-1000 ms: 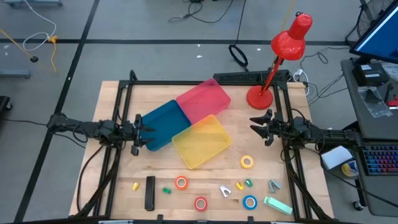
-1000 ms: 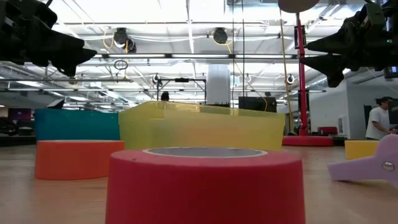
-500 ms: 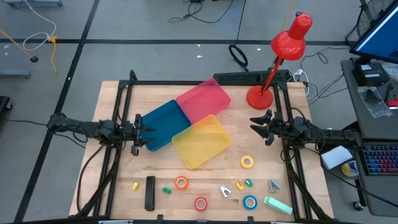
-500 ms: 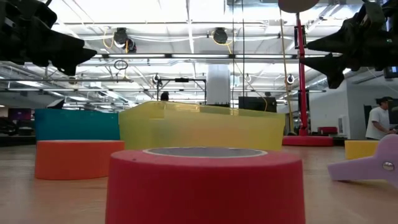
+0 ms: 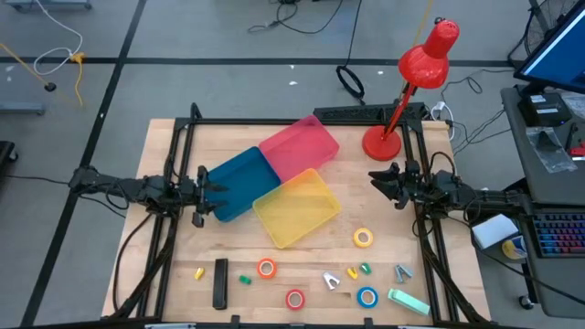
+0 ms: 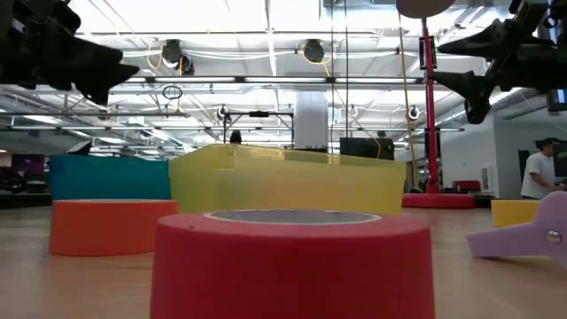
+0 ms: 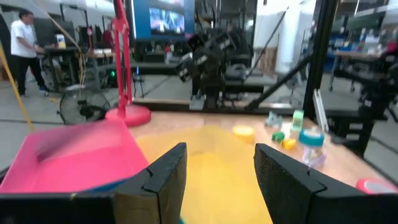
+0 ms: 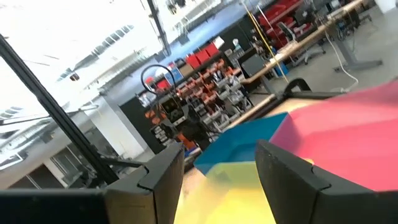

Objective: Pick and place Stapler, Stapler remover, tape
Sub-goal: Put the yellow tape into the blue bin

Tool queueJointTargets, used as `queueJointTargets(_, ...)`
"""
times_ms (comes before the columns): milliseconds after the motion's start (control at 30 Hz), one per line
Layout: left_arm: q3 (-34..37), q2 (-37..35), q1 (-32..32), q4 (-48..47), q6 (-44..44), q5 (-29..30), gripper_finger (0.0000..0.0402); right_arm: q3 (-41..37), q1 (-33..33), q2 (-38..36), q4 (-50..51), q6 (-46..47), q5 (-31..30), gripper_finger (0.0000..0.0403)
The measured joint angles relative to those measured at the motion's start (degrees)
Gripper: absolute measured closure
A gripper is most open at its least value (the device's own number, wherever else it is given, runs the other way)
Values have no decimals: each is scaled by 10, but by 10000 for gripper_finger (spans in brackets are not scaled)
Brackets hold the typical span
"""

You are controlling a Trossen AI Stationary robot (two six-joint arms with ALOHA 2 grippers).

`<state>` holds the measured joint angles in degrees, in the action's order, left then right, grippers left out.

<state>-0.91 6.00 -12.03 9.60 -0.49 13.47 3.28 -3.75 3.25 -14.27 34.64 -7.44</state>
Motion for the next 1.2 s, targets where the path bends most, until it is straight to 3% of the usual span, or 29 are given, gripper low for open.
queueJointTargets(233, 0, 0, 0, 68, 0, 0, 215, 0, 0, 0, -29, -11, -1, 211)
queueJointTargets(500, 0, 0, 0, 70, 0, 0, 215, 5, 1, 3, -113, -22, 29, 211)
queueJointTargets(667, 0, 0, 0, 65, 0, 0, 215, 56, 1, 34, -116, -54, 91, 211)
queueJointTargets(800, 0, 0, 0, 53, 0, 0, 215, 116, 1, 90, -115, -100, 103, 211)
queueJointTargets(967, 0, 0, 0, 51, -27, 0, 215, 207, 1, 194, -26, -149, 121, 211)
queueJointTargets(1200, 0, 0, 0, 50, -29, 0, 215, 353, 1, 336, 270, -166, 180, 211)
